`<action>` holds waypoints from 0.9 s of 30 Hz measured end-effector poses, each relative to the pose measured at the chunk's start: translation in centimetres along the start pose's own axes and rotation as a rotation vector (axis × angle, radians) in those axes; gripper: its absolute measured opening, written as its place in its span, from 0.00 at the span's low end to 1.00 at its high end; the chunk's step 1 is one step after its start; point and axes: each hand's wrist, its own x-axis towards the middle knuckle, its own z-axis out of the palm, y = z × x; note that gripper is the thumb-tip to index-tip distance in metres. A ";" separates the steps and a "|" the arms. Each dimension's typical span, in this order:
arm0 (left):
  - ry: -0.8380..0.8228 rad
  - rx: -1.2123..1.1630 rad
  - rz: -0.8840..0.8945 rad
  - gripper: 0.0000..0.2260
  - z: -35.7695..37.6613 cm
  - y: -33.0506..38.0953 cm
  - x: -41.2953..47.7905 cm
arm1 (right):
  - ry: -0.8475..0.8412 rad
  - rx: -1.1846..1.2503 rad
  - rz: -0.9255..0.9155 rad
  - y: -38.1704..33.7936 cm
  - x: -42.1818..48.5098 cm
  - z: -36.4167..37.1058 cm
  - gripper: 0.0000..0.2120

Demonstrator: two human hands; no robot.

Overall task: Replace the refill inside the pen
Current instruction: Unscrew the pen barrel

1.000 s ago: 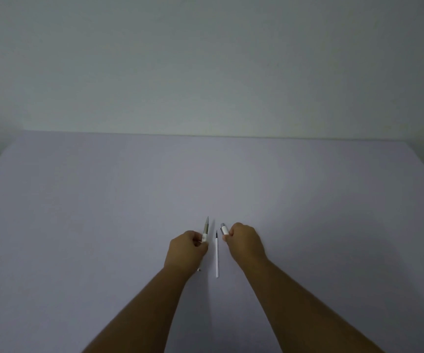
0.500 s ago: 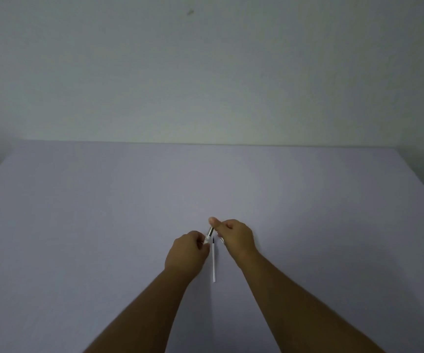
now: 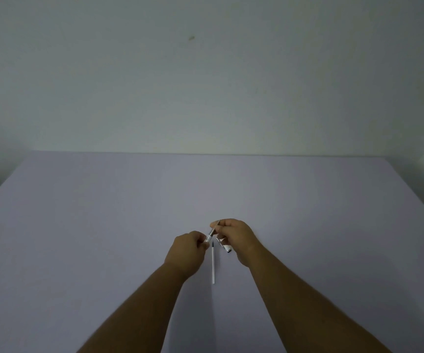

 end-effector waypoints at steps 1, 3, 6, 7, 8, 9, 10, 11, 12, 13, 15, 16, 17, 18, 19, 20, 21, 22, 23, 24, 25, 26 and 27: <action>0.003 0.001 0.006 0.10 -0.1 0.0 -0.1 | 0.006 -0.022 0.021 -0.1 -0.1 -0.1 0.09; 0.003 0.009 0.017 0.10 -0.1 0.1 -0.3 | 0.037 -0.092 0.035 -0.1 -0.1 -0.1 0.11; -0.002 0.023 0.018 0.10 -0.2 0.4 -0.5 | 0.022 -0.016 0.020 0.0 0.0 -0.3 0.04; 0.000 0.029 0.018 0.10 -0.2 0.5 -0.6 | 0.008 0.040 0.023 -0.1 0.0 -0.3 0.04; 0.002 0.034 0.021 0.10 -0.3 0.6 -0.6 | 0.002 0.077 0.034 -0.2 0.0 -0.2 0.04; 0.004 0.038 0.025 0.10 -0.4 0.6 -0.7 | 0.006 0.087 0.056 -0.3 -0.1 -0.2 0.05; 0.005 0.040 0.028 0.10 -0.4 0.7 -0.7 | 0.025 0.047 0.083 -0.3 -0.1 -0.1 0.08; 0.003 0.041 0.028 0.10 -0.5 0.7 -0.8 | 0.049 -0.012 0.102 -0.3 -0.1 -0.1 0.11; -0.001 0.044 0.027 0.10 -0.5 0.8 -0.8 | 0.066 -0.046 0.100 -0.3 -0.2 0.0 0.11; -0.003 0.049 0.023 0.10 -0.6 0.8 -0.8 | 0.067 -0.037 0.085 -0.3 -0.2 0.0 0.09; 0.001 0.059 0.014 0.10 -0.6 0.8 -0.9 | 0.035 0.050 0.052 -0.3 -0.3 0.0 0.04; 0.004 0.061 0.014 0.10 -0.7 0.8 -1.0 | 0.022 0.084 0.047 -0.4 -0.4 -0.1 0.03; 0.007 0.061 0.016 0.10 -0.7 0.8 -1.0 | 0.018 0.100 0.056 -0.5 -0.4 0.0 0.03; 0.011 0.060 0.019 0.10 -0.7 0.8 -1.0 | 0.022 0.093 0.076 -0.6 -0.5 0.0 0.05; 0.015 0.057 0.023 0.10 -0.8 0.8 -1.1 | 0.038 0.062 0.095 -0.6 -0.6 0.0 0.08; 0.020 0.055 0.027 0.09 -0.9 0.9 -1.1 | 0.055 0.023 0.105 -0.6 -0.6 0.0 0.10; 0.022 0.056 0.028 0.09 -0.9 1.0 -1.1 | 0.066 0.009 0.096 -0.5 -0.6 0.1 0.10; 0.024 0.062 0.030 0.10 -0.9 1.0 -1.2 | 0.066 0.022 0.081 -0.5 -0.6 0.1 0.07; 0.023 0.068 0.029 0.10 -0.9 1.0 -1.2 | 0.055 0.059 0.065 -0.4 -0.5 0.1 0.04; 0.021 0.072 0.026 0.09 -1.0 1.0 -1.3 | 0.038 0.096 0.048 -0.3 -0.6 0.1 0.04; 0.021 0.074 0.024 0.09 -1.0 0.9 -1.4 | 0.023 0.131 0.042 -0.4 -0.6 0.2 0.05; 0.023 0.074 0.027 0.09 -1.0 0.9 -1.4 | 0.017 0.137 0.045 -0.5 -0.8 0.3 0.05; 0.025 0.073 0.031 0.09 -1.0 0.9 -1.5 | 0.026 0.127 0.049 -0.5 -0.9 0.3 0.05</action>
